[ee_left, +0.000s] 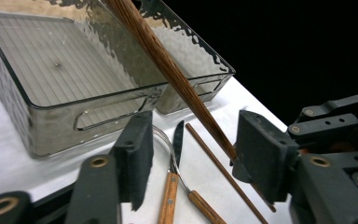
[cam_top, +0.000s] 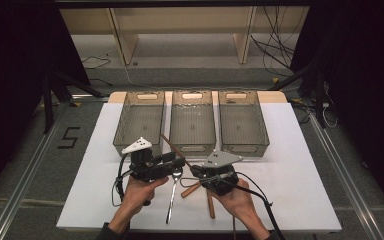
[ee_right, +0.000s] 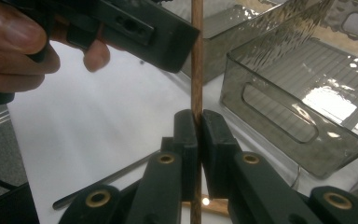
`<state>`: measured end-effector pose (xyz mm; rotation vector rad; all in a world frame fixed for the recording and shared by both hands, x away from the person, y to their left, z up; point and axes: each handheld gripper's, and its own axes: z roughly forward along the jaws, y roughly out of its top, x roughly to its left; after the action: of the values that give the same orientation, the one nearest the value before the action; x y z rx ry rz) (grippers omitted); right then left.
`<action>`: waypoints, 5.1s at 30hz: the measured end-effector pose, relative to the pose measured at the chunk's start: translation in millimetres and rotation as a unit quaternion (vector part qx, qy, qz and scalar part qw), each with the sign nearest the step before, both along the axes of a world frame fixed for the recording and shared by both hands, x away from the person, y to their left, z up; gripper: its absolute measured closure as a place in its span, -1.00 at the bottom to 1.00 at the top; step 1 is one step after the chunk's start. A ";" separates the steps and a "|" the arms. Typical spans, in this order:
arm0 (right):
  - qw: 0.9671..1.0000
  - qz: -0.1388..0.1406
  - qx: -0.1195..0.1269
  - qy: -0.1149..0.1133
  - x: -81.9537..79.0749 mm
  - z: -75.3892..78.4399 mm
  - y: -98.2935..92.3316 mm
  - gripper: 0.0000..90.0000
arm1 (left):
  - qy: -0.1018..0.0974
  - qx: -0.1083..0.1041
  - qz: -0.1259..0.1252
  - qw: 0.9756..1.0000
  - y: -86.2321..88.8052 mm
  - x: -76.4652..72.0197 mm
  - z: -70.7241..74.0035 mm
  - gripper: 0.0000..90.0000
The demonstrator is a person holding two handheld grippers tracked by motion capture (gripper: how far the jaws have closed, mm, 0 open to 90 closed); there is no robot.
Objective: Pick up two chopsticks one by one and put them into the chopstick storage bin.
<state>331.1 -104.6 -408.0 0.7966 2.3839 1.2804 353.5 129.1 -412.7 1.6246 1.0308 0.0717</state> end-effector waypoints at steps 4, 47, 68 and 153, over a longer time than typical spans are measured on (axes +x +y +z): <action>1.000 0.004 0.001 -0.004 -1.5 -2.2 2.8 0.90 | 0.014 -0.016 -0.001 1.000 1.4 1.9 -1.8 0.23; 0.997 -0.023 0.069 0.005 -5.1 -3.0 -62.4 -0.24 | -0.004 -0.024 0.009 1.000 64.7 39.4 59.9 0.87; 0.993 -0.072 0.093 0.019 -5.1 -14.4 -101.4 -0.51 | 0.001 0.036 0.084 0.996 113.3 104.8 103.8 0.87; 0.993 -0.092 0.062 0.043 -9.4 -17.0 -101.2 -0.51 | 0.124 0.150 0.099 0.976 75.2 156.8 40.2 -0.56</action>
<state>321.6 -205.8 -425.0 1.1015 2.2503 1.3536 510.2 204.3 -372.5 1.8299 1.4284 0.1693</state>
